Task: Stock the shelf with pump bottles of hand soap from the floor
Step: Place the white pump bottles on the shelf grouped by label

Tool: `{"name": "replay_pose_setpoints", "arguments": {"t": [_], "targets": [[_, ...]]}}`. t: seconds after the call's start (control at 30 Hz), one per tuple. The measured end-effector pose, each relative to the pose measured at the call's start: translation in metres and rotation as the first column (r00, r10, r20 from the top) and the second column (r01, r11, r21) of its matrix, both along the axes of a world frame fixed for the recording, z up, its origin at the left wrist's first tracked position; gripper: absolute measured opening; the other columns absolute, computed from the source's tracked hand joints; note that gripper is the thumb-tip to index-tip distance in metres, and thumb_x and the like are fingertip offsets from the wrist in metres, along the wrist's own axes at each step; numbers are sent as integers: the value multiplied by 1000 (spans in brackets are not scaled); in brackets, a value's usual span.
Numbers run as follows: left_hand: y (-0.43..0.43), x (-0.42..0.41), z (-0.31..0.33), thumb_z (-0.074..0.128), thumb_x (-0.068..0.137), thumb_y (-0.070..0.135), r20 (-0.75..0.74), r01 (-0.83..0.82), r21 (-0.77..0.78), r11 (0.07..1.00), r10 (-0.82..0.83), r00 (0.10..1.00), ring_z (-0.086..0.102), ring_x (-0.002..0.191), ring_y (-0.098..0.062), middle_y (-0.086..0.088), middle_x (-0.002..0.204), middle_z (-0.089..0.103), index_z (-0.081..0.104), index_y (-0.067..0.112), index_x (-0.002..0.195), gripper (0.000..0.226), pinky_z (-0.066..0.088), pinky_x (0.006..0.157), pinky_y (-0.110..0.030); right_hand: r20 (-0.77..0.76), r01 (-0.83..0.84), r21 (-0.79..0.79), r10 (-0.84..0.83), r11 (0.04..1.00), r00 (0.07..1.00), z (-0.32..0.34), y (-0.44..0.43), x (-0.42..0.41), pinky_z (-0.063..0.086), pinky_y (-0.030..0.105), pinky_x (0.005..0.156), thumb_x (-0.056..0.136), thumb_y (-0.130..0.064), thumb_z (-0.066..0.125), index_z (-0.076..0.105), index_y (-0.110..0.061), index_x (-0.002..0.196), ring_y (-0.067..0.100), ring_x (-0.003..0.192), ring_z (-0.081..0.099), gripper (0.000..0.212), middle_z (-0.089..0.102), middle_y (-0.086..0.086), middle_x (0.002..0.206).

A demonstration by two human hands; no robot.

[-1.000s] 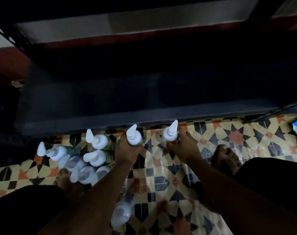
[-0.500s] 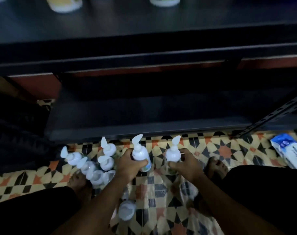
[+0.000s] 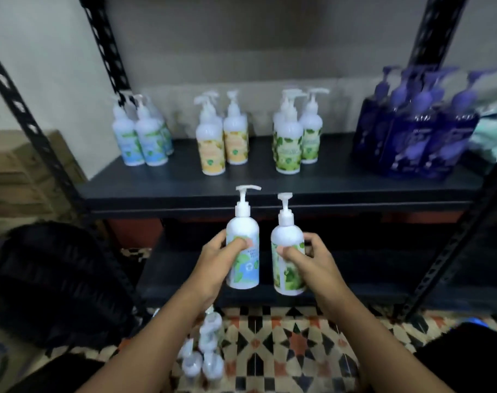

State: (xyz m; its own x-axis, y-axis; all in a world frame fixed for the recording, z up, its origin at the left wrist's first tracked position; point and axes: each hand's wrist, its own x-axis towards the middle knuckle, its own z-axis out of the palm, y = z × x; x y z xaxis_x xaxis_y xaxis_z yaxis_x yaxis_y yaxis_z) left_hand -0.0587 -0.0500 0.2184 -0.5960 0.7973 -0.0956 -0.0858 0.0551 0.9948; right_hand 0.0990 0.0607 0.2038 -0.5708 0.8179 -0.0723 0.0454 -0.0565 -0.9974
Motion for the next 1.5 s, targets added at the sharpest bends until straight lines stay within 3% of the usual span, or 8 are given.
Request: {"name": "replay_pose_setpoints", "arguments": {"t": [0.13, 0.43, 0.63, 0.73, 0.87, 1.2, 1.33, 1.5], "targets": [[-18, 8, 44, 62, 94, 19, 52, -11, 121, 993, 5, 999, 73, 78, -18, -5, 85, 75, 70, 16, 98, 10, 56, 69, -35, -91, -91, -12, 89, 996, 992, 53, -19, -9, 61, 50, 84, 84, -30, 79, 62, -21, 111, 24, 91, 75, 33, 73, 9, 105], [-54, 16, 44, 55, 95, 40, 277, -152, 127, 980, 112, 954, 69, 75, -27, -16, 85, 72, 70, 6, 106, 39, 56, 72, -42, -94, -242, -182, 228, 953, 969, 60, -40, -4, 58, 49, 81, 78, -56, 72, 59, -16, 115, 35, 97, 72, 56, 73, 17, 110], [-58, 17, 41, 51, 96, 42, 410, -156, 155, 975, 80, 908, 70, 84, -32, -11, 86, 72, 66, 8, 117, 42, 57, 70, -44, -188, -264, -351, 209, 898, 960, 45, -39, -6, 60, 52, 80, 80, -42, 72, 53, -15, 128, 42, 107, 68, 58, 64, 26, 124], [-58, 18, 38, 53, 97, 20, 374, -137, 168, 976, 65, 925, 72, 87, -30, -12, 89, 72, 62, 4, 118, 27, 58, 75, -46, -142, -247, -246, 217, 937, 966, 41, -37, -3, 59, 52, 83, 66, -18, 68, 50, -22, 128, 36, 104, 69, 65, 64, 19, 121], [-55, 23, 33, 59, 93, 3, 252, -114, 164, 980, 70, 965, 73, 90, -28, -12, 90, 74, 62, 5, 115, 22, 60, 76, -42, -52, -238, -94, 234, 967, 971, 41, -39, 3, 58, 50, 91, 69, -21, 77, 49, -31, 132, 24, 102, 73, 70, 67, 5, 121], [-44, 32, 29, 51, 98, 5, 287, -114, 178, 977, 59, 956, 74, 99, -37, -16, 118, 68, 57, 12, 125, 29, 61, 77, -52, -110, -140, -112, 128, 984, 986, 45, -31, 14, 59, 45, 89, 75, -14, 79, 58, -22, 124, 27, 99, 73, 54, 75, 9, 107], [-36, 37, 25, 61, 94, 11, 233, -101, 158, 982, 62, 970, 74, 91, -33, -15, 113, 69, 57, 15, 123, 29, 57, 60, -39, -92, -143, -132, 132, 981, 987, 48, -28, 18, 60, 43, 86, 89, -8, 67, 55, -26, 124, 29, 101, 72, 40, 74, 8, 109], [-20, 41, 24, 84, 80, 17, 88, -73, 152, 986, 60, 994, 75, 91, -31, -5, 95, 74, 56, 21, 123, 51, 56, 62, -37, -57, -110, -117, 104, 987, 993, 51, -23, 24, 58, 36, 78, 85, -19, 71, 54, -27, 125, 22, 96, 73, 45, 72, 5, 110]]}}
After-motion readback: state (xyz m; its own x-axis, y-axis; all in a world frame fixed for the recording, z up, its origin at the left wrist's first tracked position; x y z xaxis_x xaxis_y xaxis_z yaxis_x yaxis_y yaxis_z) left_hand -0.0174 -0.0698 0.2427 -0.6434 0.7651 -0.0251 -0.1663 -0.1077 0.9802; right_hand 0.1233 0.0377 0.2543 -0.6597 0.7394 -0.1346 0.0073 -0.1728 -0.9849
